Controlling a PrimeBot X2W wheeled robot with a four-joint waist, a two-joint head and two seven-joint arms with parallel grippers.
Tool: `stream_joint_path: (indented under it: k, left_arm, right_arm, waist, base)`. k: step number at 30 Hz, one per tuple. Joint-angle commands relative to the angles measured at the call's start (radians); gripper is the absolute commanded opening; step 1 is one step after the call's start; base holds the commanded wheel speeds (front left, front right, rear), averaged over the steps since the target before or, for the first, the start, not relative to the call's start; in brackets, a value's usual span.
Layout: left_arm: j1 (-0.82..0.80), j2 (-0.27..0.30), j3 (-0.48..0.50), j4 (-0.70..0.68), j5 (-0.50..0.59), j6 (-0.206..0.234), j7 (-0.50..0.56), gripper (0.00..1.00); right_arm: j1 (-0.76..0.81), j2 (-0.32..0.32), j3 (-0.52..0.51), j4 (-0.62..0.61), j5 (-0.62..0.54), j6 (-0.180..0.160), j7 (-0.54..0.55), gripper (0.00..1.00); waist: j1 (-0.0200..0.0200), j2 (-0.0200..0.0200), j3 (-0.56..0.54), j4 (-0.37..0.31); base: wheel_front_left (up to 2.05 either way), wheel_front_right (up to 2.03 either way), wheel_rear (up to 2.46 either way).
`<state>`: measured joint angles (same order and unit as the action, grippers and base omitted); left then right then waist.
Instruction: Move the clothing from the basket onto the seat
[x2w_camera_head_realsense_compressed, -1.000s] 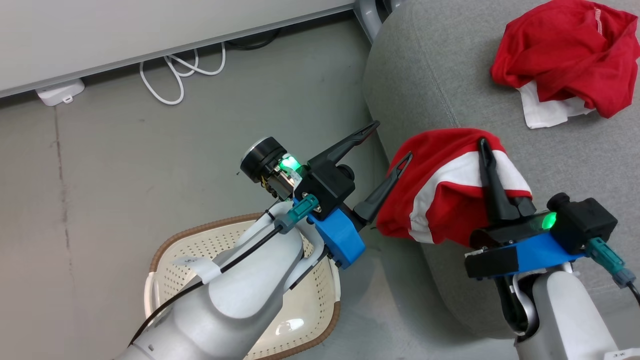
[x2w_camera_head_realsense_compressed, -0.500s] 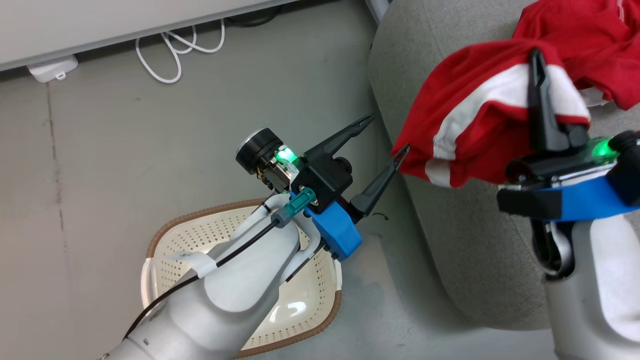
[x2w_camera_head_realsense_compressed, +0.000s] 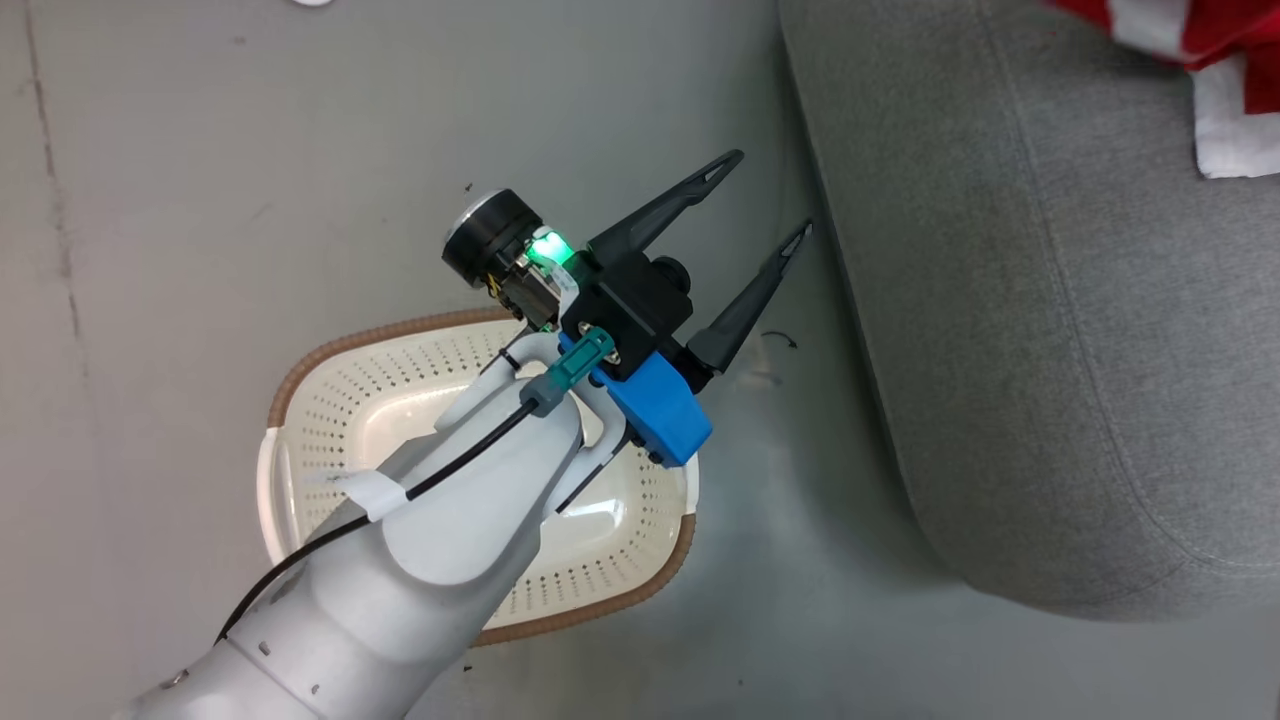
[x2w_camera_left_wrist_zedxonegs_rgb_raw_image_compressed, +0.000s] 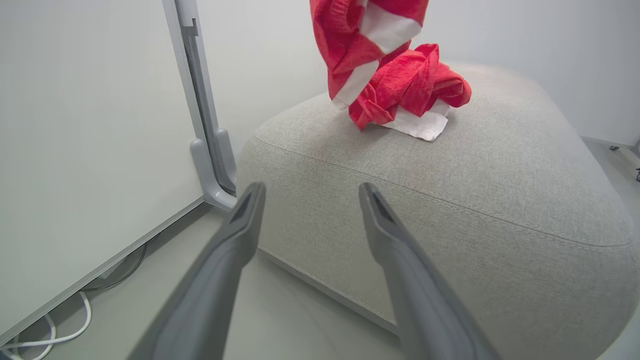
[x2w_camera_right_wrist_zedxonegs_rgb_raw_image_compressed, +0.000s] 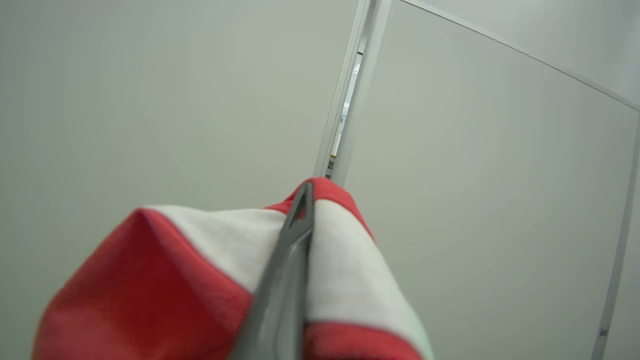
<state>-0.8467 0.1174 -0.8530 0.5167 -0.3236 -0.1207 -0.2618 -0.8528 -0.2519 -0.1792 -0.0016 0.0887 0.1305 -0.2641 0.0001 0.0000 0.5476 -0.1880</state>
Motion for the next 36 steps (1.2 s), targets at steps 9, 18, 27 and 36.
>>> stream_joint_path:
  k: [9, 18, 27, 36]
  left_arm:
    - [-0.051, 0.025, 0.017, -0.025, 0.033, 0.011, -0.005, 1.00]
    - [-0.065, 0.037, 0.015, -0.029, 0.045, 0.010, -0.005, 1.00]
    - [-0.078, 0.045, 0.010, -0.036, 0.051, 0.008, -0.005, 1.00]
    - [-0.081, 0.040, 0.008, -0.044, 0.054, 0.007, -0.005, 1.00]
  right_arm:
    - [-0.167, -0.222, -0.142, 0.077, 0.011, 0.000, 0.000, 0.00]
    - [-0.206, -0.380, -0.222, 0.310, 0.050, 0.000, 0.000, 0.00]
    - [-0.137, -0.301, -0.246, 0.468, 0.066, 0.000, 0.000, 0.00]
    - [-0.022, -0.224, -0.269, 0.535, 0.043, 0.000, 0.000, 0.00]
  waist:
    - [-0.0001, 0.0000, 0.141, 0.012]
    - [-0.0001, 0.0000, 0.195, 0.002]
    - [-0.0001, 0.0000, 0.229, -0.007]
    - [-0.0001, 0.0000, 0.239, 0.002]
  base:
    - [0.00, 0.00, 0.00]
    - [0.00, 0.00, 0.00]
    - [0.00, 0.00, 0.00]
    - [0.00, 0.00, 0.00]
